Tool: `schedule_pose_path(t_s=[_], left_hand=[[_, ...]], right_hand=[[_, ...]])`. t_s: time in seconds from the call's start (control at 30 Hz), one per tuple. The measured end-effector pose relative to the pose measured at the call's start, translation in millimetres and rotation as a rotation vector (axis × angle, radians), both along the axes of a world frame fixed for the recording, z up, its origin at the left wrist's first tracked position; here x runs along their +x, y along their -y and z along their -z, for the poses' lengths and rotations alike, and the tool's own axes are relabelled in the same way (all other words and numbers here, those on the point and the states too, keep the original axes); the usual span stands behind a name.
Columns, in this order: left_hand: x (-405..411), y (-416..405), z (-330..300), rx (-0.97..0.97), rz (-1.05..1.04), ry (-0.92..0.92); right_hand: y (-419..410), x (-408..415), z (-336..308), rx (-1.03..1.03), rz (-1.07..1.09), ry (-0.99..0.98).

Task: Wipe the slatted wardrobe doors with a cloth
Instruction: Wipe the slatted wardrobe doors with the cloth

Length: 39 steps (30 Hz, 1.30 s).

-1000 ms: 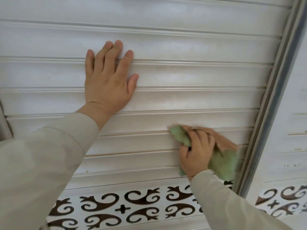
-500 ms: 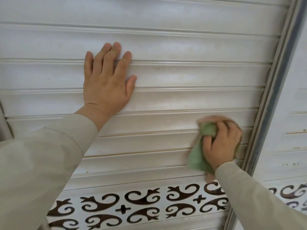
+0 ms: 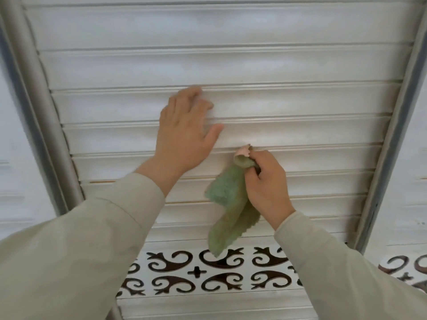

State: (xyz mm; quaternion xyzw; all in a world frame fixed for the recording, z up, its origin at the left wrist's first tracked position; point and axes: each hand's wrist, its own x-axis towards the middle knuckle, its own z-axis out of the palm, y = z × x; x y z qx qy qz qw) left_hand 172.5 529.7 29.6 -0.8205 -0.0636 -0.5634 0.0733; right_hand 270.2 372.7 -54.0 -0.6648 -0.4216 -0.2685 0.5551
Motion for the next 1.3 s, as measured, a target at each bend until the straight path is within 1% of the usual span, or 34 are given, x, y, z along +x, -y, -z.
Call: schedule_pose_path(t_s=[0.07,0.1,0.13,0.2,0.23,0.27,0.3,0.37,0.4,0.43,0.47,0.5,0.53,0.57,0.6,0.63,0.73,0.8,0.87,0.93,0.97,1.07,1.13,1.23,1.3], left_hand=[[-13.0,16.9,30.9,-0.143,0.103,0.002],[-18.0,25.5,46.1,-0.298,0.170,-0.032],[-22.0,35.3,56.7,-0.539,0.261,-0.092],[-26.5,53.6,74.4,-1.112,0.518,-0.226],[-29.5,60.4,79.8,-1.322,0.625,-0.261],[-31.7,65.0,84.9,-1.458,0.699,-0.266],[-34.5,67.6,89.7,-1.554,0.752,-0.232],[-38.9,65.4,94.7,-1.680,0.782,-0.065],[-40.9,62.5,95.8,-1.703,0.738,0.067],[-42.0,56.9,97.0,-1.701,0.657,0.224],[-43.5,49.6,98.1,-1.638,0.512,0.379],[-46.3,44.4,98.1,-1.525,0.336,0.510],[-50.5,38.2,96.6,-1.379,0.181,0.591],[-54.1,35.3,96.5,-1.247,0.084,0.641],[-54.5,32.3,97.6,-1.143,0.047,0.646],[-51.4,28.5,100.6,-1.057,0.014,0.611],[-28.3,19.5,120.7,-0.865,-0.179,0.353],[-9.1,18.8,129.4,-0.746,-0.164,0.314],[10.7,26.2,131.8,-0.539,-0.112,0.287],[28.4,34.8,134.5,-0.297,-0.064,0.197],[35.0,41.7,134.7,-0.220,-0.046,0.151],[36.6,41.0,137.1,-0.137,-0.065,0.067],[21.8,26.3,142.2,-0.143,-0.127,0.061],[-9.3,0.0,153.4,-0.243,-0.234,0.091],[-20.1,-7.8,154.8,-0.328,-0.258,0.108]], right_hand=[[4.6,-13.2,-9.6,0.021,-0.115,-0.174],[5.8,-19.2,-12.5,0.050,-0.195,-0.283],[5.9,-24.2,-14.5,0.086,-0.274,-0.385],[5.9,-30.8,-15.6,0.088,-0.391,-0.516],[7.2,-34.4,-15.9,0.042,-0.434,-0.522],[8.8,-35.9,-14.6,-0.018,-0.481,-0.515],[9.5,-35.5,-12.9,-0.075,-0.537,-0.511],[12.1,-36.1,-11.2,-0.188,-0.632,-0.447],[12.9,-32.6,-9.2,-0.254,-0.582,-0.290],[12.2,-25.7,-7.2,-0.296,-0.428,-0.044],[10.2,-16.0,-5.7,-0.284,-0.236,0.204],[8.1,-4.3,-4.7,-0.225,-0.039,0.401],[5.8,7.5,-6.2,-0.165,0.126,0.503],[3.7,20.2,-7.6,-0.128,0.234,0.536],[1.3,31.9,-9.1,-0.129,0.302,0.545],[-1.3,42.0,-8.2,-0.158,0.356,0.549],[-9.9,62.7,5.0,-0.250,0.471,0.602],[-15.1,67.4,10.0,-0.254,0.505,0.611],[-18.5,69.6,11.2,-0.230,0.523,0.612],[-21.0,71.2,12.1,-0.209,0.531,0.624],[-21.6,73.3,13.8,-0.207,0.531,0.634],[-22.5,76.7,15.5,-0.204,0.537,0.652],[-23.1,77.8,16.1,-0.189,0.559,0.664],[-25.7,80.9,17.8,-0.162,0.564,0.678],[-27.0,83.1,17.2,-0.142,0.563,0.687]])
